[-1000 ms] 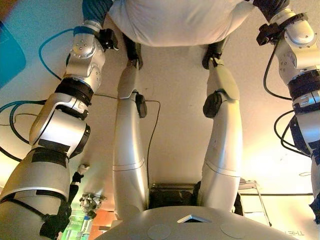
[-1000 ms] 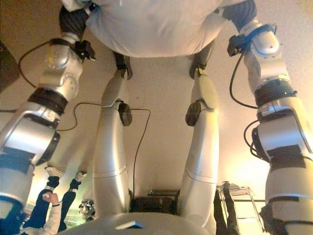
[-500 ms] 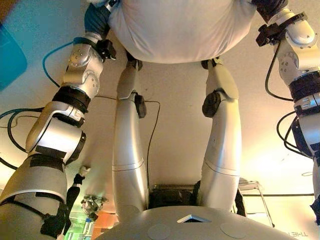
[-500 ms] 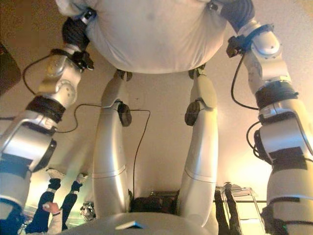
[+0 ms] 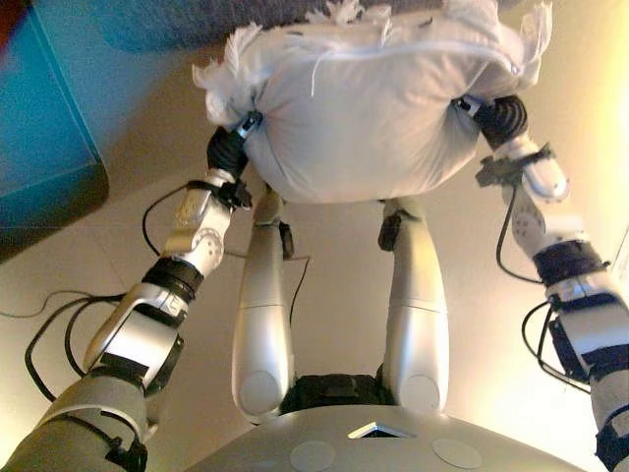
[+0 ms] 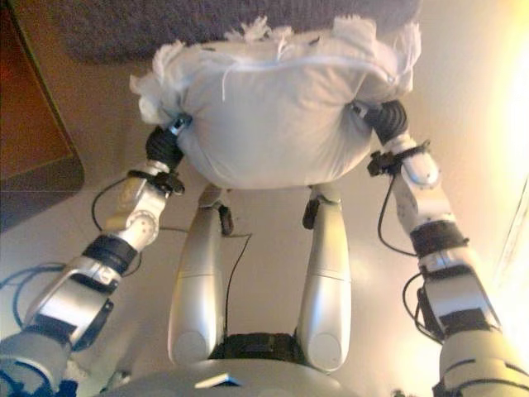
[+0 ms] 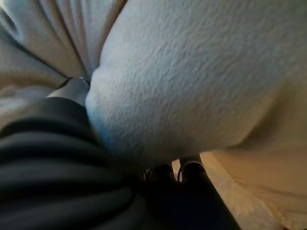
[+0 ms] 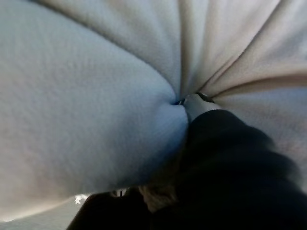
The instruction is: Pick up the cushion and take it to the sofa
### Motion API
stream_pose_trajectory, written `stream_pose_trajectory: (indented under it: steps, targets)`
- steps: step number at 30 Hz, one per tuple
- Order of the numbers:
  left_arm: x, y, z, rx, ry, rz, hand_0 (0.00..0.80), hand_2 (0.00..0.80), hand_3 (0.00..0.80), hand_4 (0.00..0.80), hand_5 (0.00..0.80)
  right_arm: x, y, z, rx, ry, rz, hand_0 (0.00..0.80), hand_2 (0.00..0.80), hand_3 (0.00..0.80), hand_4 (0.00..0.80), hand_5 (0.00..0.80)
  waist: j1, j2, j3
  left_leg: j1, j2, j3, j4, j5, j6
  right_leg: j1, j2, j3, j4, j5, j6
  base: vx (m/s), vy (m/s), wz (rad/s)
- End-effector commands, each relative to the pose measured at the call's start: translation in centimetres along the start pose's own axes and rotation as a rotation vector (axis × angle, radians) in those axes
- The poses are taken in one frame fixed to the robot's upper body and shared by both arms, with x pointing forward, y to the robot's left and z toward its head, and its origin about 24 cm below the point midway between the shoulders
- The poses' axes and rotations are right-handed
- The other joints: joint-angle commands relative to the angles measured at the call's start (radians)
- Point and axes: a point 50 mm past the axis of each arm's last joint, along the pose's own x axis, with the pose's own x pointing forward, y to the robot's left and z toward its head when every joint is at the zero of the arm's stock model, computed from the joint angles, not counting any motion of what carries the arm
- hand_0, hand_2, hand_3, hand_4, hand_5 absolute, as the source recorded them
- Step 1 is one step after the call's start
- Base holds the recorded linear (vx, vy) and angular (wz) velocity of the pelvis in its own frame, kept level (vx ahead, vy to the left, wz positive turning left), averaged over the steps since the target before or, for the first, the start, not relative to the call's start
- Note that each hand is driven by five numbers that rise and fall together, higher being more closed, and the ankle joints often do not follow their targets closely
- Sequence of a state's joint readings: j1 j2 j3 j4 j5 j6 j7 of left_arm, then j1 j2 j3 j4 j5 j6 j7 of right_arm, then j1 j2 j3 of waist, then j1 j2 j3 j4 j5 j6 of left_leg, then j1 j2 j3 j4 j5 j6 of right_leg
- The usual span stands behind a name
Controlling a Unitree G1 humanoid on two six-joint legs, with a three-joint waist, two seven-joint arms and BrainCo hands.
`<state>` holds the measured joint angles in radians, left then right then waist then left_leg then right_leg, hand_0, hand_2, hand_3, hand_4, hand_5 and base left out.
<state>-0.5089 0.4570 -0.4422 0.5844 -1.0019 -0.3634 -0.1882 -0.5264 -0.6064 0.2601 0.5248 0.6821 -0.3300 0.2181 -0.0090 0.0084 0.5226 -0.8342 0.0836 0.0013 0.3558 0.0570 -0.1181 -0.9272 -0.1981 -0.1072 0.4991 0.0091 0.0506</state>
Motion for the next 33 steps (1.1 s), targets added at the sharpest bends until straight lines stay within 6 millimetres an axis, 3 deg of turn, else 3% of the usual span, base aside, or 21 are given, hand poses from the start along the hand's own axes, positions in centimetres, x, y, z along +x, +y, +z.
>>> stream_pose_trajectory:
  steps: [1, 6, 15, 22, 27, 33]
  targets:
    - [0.0, -6.0, 1.2, -0.034, -0.136, -0.309, 0.8, 0.8, 0.8, 0.8, 0.8, -0.5, 4.5, 2.7, 0.019, -0.238, 0.157, 0.8, 0.8, 0.8, 0.8, 0.8, 0.009, 0.0, -0.003, 0.104, 0.001, 0.021, -0.013, -0.032, 0.012, 0.182, -0.044, -0.06, -0.088, 0.013, 0.105, 0.092, -0.064, 0.09]
    - [-1.8, -6.1, 1.1, -0.1, -0.158, -0.309, 0.8, 0.8, 0.8, 0.8, 0.8, -2.5, 5.6, 2.0, -0.011, -0.235, 0.195, 0.8, 0.8, 0.8, 0.8, 0.8, 0.014, 0.001, -0.028, 0.282, -0.018, 0.04, -0.042, -0.066, 0.035, 0.362, -0.05, -0.084, -0.129, -0.012, 0.1, 0.073, 0.002, 0.02]
    - [-5.8, -5.7, 1.9, -0.134, -0.265, -0.265, 0.8, 0.8, 0.8, 0.8, 0.8, -6.1, 6.8, 3.8, -0.025, -0.365, 0.219, 0.8, 0.8, 0.8, 0.8, 0.8, 0.033, -0.007, -0.221, 0.604, -0.027, 0.038, -0.21, -0.069, 0.051, 0.723, -0.035, -0.114, -0.308, -0.023, 0.096, 0.128, -0.018, 0.03]
    - [-7.3, -6.8, 3.7, -0.161, -0.382, -0.29, 0.8, 0.8, 0.8, 0.8, 0.8, -7.5, 6.9, 6.4, -0.035, -0.507, 0.151, 0.8, 0.8, 0.8, 0.8, 0.8, 0.048, -0.009, -0.391, 0.821, -0.004, 0.038, -0.361, -0.056, 0.049, 0.945, -0.002, -0.124, -0.454, -0.014, 0.089, 0.193, 0.003, 0.06]
    - [-7.7, -7.0, 5.7, -0.131, -0.481, -0.3, 0.8, 0.8, 0.8, 0.8, 0.8, -8.3, 6.9, 8.1, -0.014, -0.594, 0.11, 0.8, 0.8, 0.8, 0.8, 0.8, 0.047, -0.016, -0.442, 0.902, 0.002, 0.038, -0.409, -0.067, 0.051, 1.018, 0.007, -0.113, -0.487, -0.02, 0.09, 0.087, -0.012, 0.05]
    - [-7.6, -7.3, 7.2, -0.101, -0.511, -0.343, 0.8, 0.8, 0.8, 0.8, 0.8, -8.8, 7.2, 8.9, -0.037, -0.613, 0.127, 0.8, 0.8, 0.8, 0.8, 0.8, 0.028, -0.018, -0.477, 0.934, 0.004, -0.002, -0.435, -0.072, 0.057, 1.047, 0.045, -0.049, -0.499, -0.041, 0.075, 0.02, -0.042, 0.1]
